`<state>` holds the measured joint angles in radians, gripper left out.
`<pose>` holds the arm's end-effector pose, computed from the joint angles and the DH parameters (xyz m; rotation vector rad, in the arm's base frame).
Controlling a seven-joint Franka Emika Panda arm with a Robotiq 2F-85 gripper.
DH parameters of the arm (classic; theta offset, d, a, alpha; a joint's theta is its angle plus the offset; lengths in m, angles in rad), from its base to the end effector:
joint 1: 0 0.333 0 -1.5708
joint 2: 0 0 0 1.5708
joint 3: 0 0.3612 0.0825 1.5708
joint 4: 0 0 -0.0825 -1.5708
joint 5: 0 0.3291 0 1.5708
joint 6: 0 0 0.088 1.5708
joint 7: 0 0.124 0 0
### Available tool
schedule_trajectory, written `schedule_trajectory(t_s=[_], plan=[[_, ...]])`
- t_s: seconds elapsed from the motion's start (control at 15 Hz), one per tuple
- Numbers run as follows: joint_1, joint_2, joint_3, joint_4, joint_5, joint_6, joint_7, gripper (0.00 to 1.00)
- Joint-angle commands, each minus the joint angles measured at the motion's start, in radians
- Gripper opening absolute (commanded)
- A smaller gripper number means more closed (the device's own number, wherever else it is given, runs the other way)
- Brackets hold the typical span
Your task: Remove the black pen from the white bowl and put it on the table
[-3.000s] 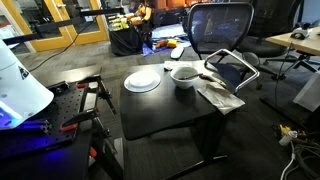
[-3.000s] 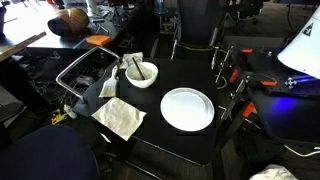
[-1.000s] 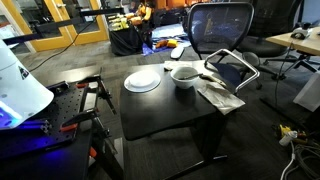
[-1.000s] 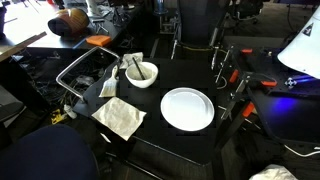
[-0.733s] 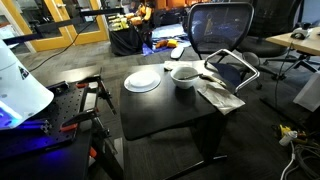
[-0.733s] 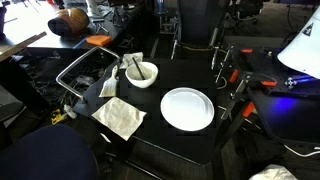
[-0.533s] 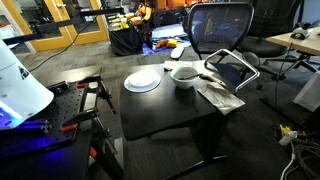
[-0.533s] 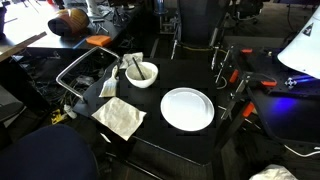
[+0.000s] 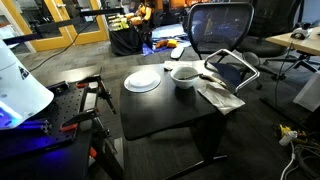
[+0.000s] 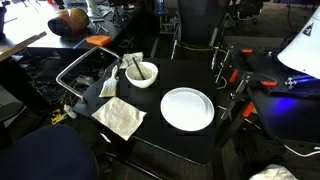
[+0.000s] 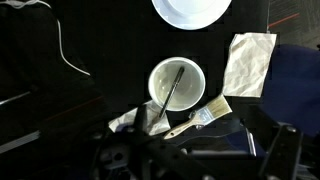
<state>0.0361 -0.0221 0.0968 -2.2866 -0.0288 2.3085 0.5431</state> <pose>0.4696 0.0620 0.4289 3.0729 -0.6090 0.0772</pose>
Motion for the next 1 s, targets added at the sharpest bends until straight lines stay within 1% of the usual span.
schedule_trajectory(t_s=[0.0, 0.2, 0.33, 0.67, 0.93], plan=[[0.025, 0.114, -0.003, 0.045, -0.048, 0.065, 0.153, 1.00], [0.054, 0.200, -0.025, 0.069, -0.101, 0.124, 0.286, 1.00], [0.071, 0.252, -0.040, 0.086, -0.108, 0.160, 0.331, 1.00], [0.111, 0.361, -0.089, 0.121, -0.095, 0.244, 0.382, 1.00], [0.136, 0.425, -0.128, 0.144, -0.089, 0.267, 0.403, 1.00]])
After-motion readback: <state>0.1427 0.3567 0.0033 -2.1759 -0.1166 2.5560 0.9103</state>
